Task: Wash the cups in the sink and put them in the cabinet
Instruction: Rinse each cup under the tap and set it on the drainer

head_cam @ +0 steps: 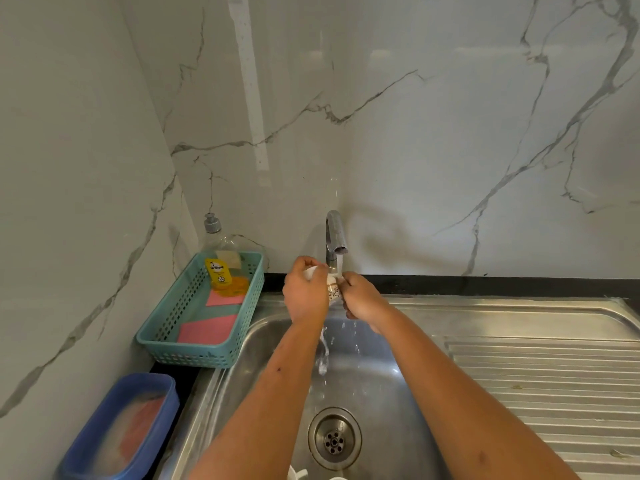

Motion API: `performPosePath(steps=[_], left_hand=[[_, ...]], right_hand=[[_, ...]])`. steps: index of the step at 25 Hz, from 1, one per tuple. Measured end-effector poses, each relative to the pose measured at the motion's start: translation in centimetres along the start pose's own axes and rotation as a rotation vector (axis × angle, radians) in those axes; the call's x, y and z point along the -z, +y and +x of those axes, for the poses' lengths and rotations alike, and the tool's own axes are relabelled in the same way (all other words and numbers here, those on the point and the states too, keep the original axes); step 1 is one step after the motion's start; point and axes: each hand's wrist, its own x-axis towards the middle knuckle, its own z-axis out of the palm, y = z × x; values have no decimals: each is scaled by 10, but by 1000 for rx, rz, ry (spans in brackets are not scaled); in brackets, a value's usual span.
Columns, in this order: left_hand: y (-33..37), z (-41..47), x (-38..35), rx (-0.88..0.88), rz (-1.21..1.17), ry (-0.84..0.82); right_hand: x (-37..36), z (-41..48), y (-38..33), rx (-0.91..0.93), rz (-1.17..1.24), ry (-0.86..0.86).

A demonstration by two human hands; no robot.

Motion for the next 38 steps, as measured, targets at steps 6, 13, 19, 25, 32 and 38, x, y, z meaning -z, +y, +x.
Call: performPosePath(steps=[6, 13, 19, 25, 32, 38], left_hand=[[-12, 2, -4, 278, -112, -100], [-4, -4, -1, 244, -192, -180], [0, 6, 1, 462, -401, -134], [11, -8, -3, 539, -254, -387], [2, -17, -7, 287, -337, -327], [-1, -11, -14, 172, -114, -183]], right_hand=[[-6, 5, -5, 158, -100, 231], [-2, 4, -12, 110, -157, 107], [3, -19, -2, 540, -343, 32], [12, -14, -2, 435, -639, 257], [3, -4, -3, -29, -126, 231], [3, -10, 7, 309, -626, 336]])
